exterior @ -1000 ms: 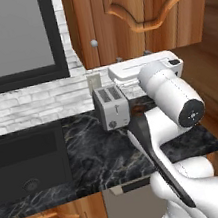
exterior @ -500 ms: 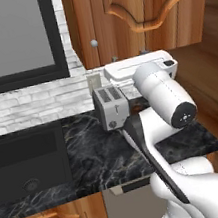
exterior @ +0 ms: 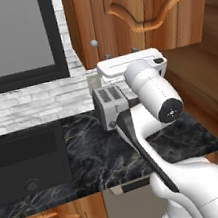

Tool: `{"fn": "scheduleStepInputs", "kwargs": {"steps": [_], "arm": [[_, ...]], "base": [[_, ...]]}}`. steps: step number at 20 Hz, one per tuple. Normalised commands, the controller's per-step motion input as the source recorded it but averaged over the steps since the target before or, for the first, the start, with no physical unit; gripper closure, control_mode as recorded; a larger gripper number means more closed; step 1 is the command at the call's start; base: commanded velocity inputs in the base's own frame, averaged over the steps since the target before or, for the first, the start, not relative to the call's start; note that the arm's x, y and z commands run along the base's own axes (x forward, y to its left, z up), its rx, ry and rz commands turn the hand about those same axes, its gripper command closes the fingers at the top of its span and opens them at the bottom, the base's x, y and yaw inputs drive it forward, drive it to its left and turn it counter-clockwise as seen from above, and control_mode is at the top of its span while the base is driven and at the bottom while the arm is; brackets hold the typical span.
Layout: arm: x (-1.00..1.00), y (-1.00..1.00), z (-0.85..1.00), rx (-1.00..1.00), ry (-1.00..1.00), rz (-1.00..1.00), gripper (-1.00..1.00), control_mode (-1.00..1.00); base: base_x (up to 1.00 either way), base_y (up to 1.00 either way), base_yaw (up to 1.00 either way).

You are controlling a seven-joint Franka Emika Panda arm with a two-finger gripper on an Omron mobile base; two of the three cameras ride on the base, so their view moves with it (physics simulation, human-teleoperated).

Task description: Pick the dish brush and sponge from the cabinet and place them on the counter.

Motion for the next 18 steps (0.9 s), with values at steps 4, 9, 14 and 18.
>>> {"fn": "scheduleStepInputs", "kwargs": {"steps": [4, 9, 14, 18], "arm": [[0.25, 0.01, 0.00, 0.00, -0.01, 0.00, -1.00, -1.00], [0.27, 0.01, 0.00, 0.00, -0.01, 0.00, -1.00, -1.00], [0.28, 0.04, 0.00, 0.00, -0.01, 0.00, -1.00, -1.00], [0.26, 0.09, 0.00, 0.00, 0.00, 0.00, -1.00, -1.00]], "base": [[0.00, 0.00, 0.00], [0.00, 0.00, 0.00], [0.00, 0.00, 0.00], [0.00, 0.00, 0.00]]}}
